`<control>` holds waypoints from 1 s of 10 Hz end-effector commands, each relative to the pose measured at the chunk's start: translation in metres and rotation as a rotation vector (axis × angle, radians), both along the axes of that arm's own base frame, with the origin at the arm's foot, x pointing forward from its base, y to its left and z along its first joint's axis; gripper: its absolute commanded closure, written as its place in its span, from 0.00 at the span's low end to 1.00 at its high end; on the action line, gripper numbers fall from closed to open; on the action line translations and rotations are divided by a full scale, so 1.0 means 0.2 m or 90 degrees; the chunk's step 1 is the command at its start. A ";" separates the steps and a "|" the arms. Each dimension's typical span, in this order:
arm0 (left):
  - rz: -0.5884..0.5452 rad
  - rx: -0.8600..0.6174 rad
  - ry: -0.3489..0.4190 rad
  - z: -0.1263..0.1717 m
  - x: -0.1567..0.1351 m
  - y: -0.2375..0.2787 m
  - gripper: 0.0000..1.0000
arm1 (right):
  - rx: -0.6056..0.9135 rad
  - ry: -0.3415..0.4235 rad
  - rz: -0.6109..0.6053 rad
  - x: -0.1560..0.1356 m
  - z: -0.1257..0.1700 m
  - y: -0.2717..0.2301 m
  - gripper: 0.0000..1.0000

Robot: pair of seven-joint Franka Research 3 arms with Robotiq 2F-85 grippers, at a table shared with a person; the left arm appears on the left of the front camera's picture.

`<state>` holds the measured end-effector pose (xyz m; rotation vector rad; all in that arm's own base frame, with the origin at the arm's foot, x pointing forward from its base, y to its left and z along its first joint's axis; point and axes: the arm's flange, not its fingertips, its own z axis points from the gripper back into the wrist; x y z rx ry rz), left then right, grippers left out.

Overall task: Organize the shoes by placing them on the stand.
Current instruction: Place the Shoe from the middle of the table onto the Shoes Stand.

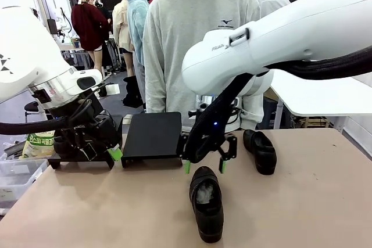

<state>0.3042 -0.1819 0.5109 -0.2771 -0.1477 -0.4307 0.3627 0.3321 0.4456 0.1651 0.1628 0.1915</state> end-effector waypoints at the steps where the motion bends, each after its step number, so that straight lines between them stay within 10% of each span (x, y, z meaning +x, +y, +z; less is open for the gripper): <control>1: -0.006 -0.009 0.005 0.00 0.00 0.00 0.00 | -0.032 -0.088 -0.022 -0.19 0.23 -0.47 0.00; 6: 0.059 -0.016 0.091 -0.06 -0.27 -0.66 0.00 | 0.009 -0.107 -0.141 -0.34 0.19 -1.39 0.00; 10: 0.149 0.118 0.161 -0.20 -0.24 -1.02 0.00 | 0.002 -0.101 -0.157 -0.34 0.24 -1.48 0.00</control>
